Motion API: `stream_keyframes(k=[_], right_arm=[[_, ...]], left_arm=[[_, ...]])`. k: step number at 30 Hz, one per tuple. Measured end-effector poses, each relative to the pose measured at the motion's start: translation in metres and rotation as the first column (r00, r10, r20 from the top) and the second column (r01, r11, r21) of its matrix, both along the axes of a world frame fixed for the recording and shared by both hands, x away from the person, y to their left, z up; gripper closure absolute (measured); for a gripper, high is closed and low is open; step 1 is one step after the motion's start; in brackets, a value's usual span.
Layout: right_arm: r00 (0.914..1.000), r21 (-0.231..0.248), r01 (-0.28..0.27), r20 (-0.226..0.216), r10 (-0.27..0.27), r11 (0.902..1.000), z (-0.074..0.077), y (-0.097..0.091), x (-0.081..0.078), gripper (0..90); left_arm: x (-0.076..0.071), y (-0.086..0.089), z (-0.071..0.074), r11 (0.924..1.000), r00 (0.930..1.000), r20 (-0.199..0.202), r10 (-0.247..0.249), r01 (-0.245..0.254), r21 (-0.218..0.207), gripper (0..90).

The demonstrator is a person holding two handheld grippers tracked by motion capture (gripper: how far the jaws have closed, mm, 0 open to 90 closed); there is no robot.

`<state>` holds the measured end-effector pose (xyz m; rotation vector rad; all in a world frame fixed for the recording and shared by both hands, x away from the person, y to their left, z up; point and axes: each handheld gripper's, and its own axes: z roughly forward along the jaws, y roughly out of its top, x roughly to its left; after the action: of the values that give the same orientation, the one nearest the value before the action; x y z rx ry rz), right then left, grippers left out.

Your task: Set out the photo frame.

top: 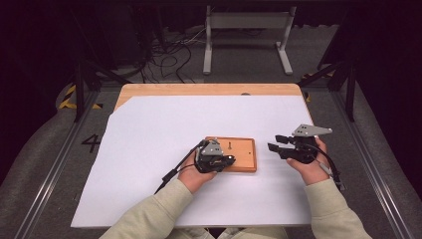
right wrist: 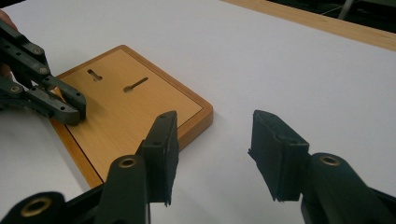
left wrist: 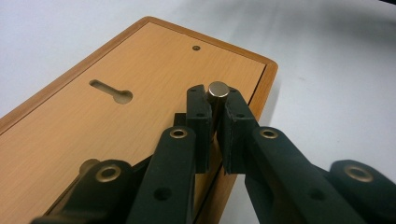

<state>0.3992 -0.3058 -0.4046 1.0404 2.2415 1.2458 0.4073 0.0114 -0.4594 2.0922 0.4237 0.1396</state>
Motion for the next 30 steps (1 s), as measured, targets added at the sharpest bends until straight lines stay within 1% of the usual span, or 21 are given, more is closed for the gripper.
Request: stream_keyframes(k=[2,3,4,5,6,7,8,9,10,11,13,15,18,21,23,24,25,26,27,30], right_arm=[[1.0,0.0,-0.001,-0.001,0.001,1.0,0.0,0.0,0.0,52.2],[1.0,-0.001,-0.004,-0.001,0.004,1.0,0.0,0.0,0.0,52.2],[1.0,-0.001,-0.004,-0.001,0.004,1.0,0.0,0.0,0.0,52.2],[1.0,-0.002,-0.005,-0.002,0.005,1.0,0.0,0.0,0.0,52.2],[1.0,-0.002,-0.008,-0.004,0.008,1.0,-0.001,0.001,0.0,52.2],[1.0,-0.002,-0.008,-0.004,0.008,1.0,-0.001,0.001,0.0,52.2],[1.0,-0.002,-0.009,-0.003,0.009,1.0,-0.001,0.001,0.0,52.2],[0.9999,-0.001,-0.009,-0.007,0.009,1.0,-0.001,0.001,0.0,52.2],[1.0,-0.003,-0.01,-0.003,0.009,0.9999,-0.001,0.001,0.0,52.2],[1.0,-0.003,-0.008,-0.002,0.008,1.0,0.0,0.001,0.0,52.2],[1.0,-0.003,-0.005,-0.002,0.005,1.0,-0.001,0.001,0.0,52.2],[1.0,-0.003,-0.006,-0.003,0.006,1.0,-0.001,0.001,0.0,52.2],[1.0,-0.004,-0.004,-0.009,0.004,1.0,-0.001,0.001,0.0,52.2],[1.0,-0.006,-0.006,-0.008,0.006,1.0,-0.001,0.001,0.0,52.2],[1.0,-0.007,-0.006,-0.006,0.006,1.0,-0.001,0.001,0.0,52.3],[1.0,-0.006,-0.005,-0.005,0.005,1.0,-0.001,0.001,-0.001,52.3],[1.0,-0.006,-0.008,-0.001,0.008,1.0,-0.001,0.001,0.0,52.3],[1.0,-0.006,-0.008,-0.001,0.008,1.0,0.0,0.001,-0.001,52.3],[1.0,-0.006,-0.008,-0.001,0.008,0.9999,0.0,0.001,-0.001,52.3],[0.9999,-0.01,-0.012,-0.001,0.012,0.9999,0.0,0.002,-0.001,52.3]], left_arm=[[-0.002,-0.001,0.0,0.9999,0.9998,0.022,-0.001,0.001,0.011,83.8],[-0.003,-0.001,0.0,0.9997,0.999,0.044,-0.008,0.007,0.024,83.8],[-0.003,-0.001,0.0,0.9997,0.999,0.044,-0.008,0.007,0.024,83.8],[-0.004,-0.001,0.0,0.9996,0.9983,0.058,-0.007,0.006,0.028,83.8],[-0.006,-0.002,0.0,0.9993,0.9967,0.081,-0.004,0.001,0.036,83.9],[-0.006,-0.002,0.0,0.9993,0.9967,0.081,-0.004,0.001,0.036,83.9],[-0.007,-0.002,0.0,0.9988,0.9951,0.099,-0.007,0.002,0.05,83.9],[-0.008,-0.003,0.0,0.9986,0.9934,0.115,0.0,-0.006,0.053,84.0],[-0.011,-0.004,0.0,0.9972,0.9892,0.147,0.001,-0.012,0.074,83.9],[-0.013,-0.005,0.0,0.9965,0.9867,0.162,0.007,-0.02,0.08,83.8],[-0.015,-0.006,0.0,0.9956,0.9839,0.178,0.013,-0.03,0.089,83.7],[-0.016,-0.005,-0.001,0.996,0.9813,0.192,0.014,-0.031,0.083,83.7],[-0.02,-0.006,-0.001,0.9948,0.9735,0.228,0.012,-0.035,0.096,83.7],[-0.027,-0.006,-0.003,0.9936,0.9628,0.27,0.01,-0.04,0.105,83.7],[-0.032,-0.006,-0.004,0.9921,0.9511,0.309,0.005,-0.043,0.117,83.4],[-0.033,-0.006,-0.004,0.9919,0.948,0.318,0.002,-0.042,0.119,83.2],[-0.035,-0.006,-0.004,0.9912,0.9464,0.323,0.0,-0.043,0.126,83.1],[-0.037,-0.006,-0.004,0.9901,0.9421,0.335,-0.007,-0.04,0.134,83.1],[-0.037,-0.006,-0.004,0.9896,0.9354,0.353,-0.015,-0.037,0.139,83.0],[-0.043,-0.008,-0.005,0.9845,0.908,0.417,-0.038,-0.037,0.171,82.3]])
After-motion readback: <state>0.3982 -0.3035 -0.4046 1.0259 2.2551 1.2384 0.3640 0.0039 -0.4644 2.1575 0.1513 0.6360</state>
